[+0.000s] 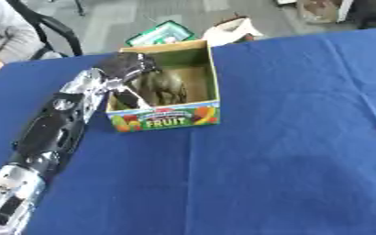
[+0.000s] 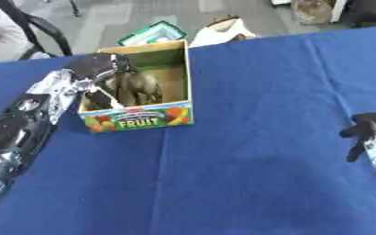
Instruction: Pick up objects on the table and place them in the box.
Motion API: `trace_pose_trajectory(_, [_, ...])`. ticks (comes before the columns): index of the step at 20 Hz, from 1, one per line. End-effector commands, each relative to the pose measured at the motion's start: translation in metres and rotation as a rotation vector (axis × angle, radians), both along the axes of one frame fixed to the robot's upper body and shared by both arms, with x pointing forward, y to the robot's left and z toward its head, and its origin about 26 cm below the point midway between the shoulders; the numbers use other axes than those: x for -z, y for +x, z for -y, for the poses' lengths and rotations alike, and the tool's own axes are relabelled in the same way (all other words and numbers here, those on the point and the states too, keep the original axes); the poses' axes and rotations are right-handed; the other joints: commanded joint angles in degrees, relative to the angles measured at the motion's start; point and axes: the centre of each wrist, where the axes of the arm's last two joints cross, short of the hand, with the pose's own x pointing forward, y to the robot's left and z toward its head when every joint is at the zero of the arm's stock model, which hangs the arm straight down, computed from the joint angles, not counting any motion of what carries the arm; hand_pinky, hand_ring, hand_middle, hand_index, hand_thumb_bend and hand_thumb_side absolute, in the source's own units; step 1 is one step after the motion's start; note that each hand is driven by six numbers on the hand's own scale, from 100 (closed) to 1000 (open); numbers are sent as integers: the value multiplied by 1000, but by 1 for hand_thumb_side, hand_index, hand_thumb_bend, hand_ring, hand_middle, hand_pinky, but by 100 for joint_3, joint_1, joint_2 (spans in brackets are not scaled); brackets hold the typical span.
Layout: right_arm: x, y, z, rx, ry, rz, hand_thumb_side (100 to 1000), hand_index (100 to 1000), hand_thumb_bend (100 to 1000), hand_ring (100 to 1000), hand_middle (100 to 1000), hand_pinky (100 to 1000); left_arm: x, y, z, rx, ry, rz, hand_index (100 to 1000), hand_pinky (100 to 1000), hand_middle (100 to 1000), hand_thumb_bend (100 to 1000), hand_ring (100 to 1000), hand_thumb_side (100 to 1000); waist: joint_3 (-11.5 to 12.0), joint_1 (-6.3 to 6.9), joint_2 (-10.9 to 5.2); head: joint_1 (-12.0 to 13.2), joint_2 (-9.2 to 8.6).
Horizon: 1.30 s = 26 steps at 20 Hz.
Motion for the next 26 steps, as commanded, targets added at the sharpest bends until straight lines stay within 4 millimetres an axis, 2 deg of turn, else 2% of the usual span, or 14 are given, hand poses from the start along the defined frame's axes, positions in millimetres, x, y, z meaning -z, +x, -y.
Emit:
trace_pose_trajectory(1, [-6, -1, 3, 6, -11, 21, 441, 689, 100, 627, 512, 363, -25, -3, -13, 1, -8, 63, 839, 746, 760, 750, 763, 594, 46, -55, -131, -38, -21])
trace_pose_trajectory(3, [-5, -1, 4, 11, -10, 18, 437, 689, 100, 627, 512, 363, -31, -5, -15, 22, -46, 78, 840, 760, 773, 713, 774, 664, 108, -71, -155, -71, -4])
trace_pose_trajectory(5, [-4, -1, 5, 13, -7, 15, 443, 690, 100, 627, 512, 364, -40, -8, -17, 51, -74, 87, 843, 776, 782, 731, 785, 622, 172, -85, -181, -103, 5])
trace_pose_trajectory(9, [-3, -2, 7, 23, -4, 12, 441, 690, 100, 627, 512, 364, -67, -21, -22, 116, -98, 119, 849, 784, 796, 718, 794, 595, 295, -115, -221, -179, 16])
trace_pose_trajectory(12, [-3, -2, 8, 29, 0, 12, 441, 690, 100, 627, 512, 364, -88, -36, -26, 161, -147, 166, 845, 770, 791, 685, 780, 491, 378, -141, -231, -229, 16])
trace_pose_trajectory(15, [-2, -3, 9, 35, 2, 12, 440, 690, 100, 628, 512, 364, -99, -55, -31, 201, -221, 200, 840, 755, 779, 627, 763, 384, 457, -175, -229, -270, 9])
trace_pose_trajectory(17, [-2, -3, 9, 38, 7, 16, 440, 690, 100, 628, 513, 365, -99, -69, -35, 220, -294, 211, 830, 730, 752, 535, 730, 319, 509, -204, -224, -291, 1])
trace_pose_trajectory(19, [-2, -3, 9, 40, 12, 17, 440, 691, 100, 628, 513, 365, -94, -84, -40, 229, -392, 207, 821, 713, 734, 479, 706, 308, 564, -237, -217, -317, -13])
trace_pose_trajectory(20, [-2, -3, 9, 41, 15, 18, 439, 691, 100, 628, 513, 365, -89, -91, -42, 231, -445, 196, 810, 690, 703, 369, 671, 307, 592, -255, -213, -326, -18])
trace_pose_trajectory(21, [-2, -3, 9, 44, 16, 18, 439, 691, 100, 628, 513, 365, -84, -98, -44, 235, -504, 183, 808, 684, 694, 351, 662, 309, 619, -270, -211, -337, -20])
trace_pose_trajectory(22, [-2, -3, 10, 47, 17, 18, 439, 691, 100, 628, 513, 365, -77, -106, -45, 240, -565, 165, 797, 663, 665, 232, 629, 328, 648, -283, -209, -347, -21])
trace_pose_trajectory(24, [-2, -3, 10, 51, 19, 19, 439, 691, 100, 628, 513, 365, -64, -119, -44, 254, -694, 122, 785, 641, 636, 100, 603, 355, 703, -302, -204, -372, -25])
trace_pose_trajectory(25, [-2, -3, 10, 51, 20, 19, 440, 691, 100, 628, 513, 365, -58, -125, -42, 268, -759, 100, 782, 636, 628, 100, 597, 382, 727, -309, -202, -376, -23])
trace_pose_trajectory(26, [-2, -3, 9, 50, 22, 21, 442, 691, 100, 628, 513, 366, -52, -131, -40, 282, -825, 79, 776, 624, 616, 100, 585, 454, 748, -318, -198, -388, -31])
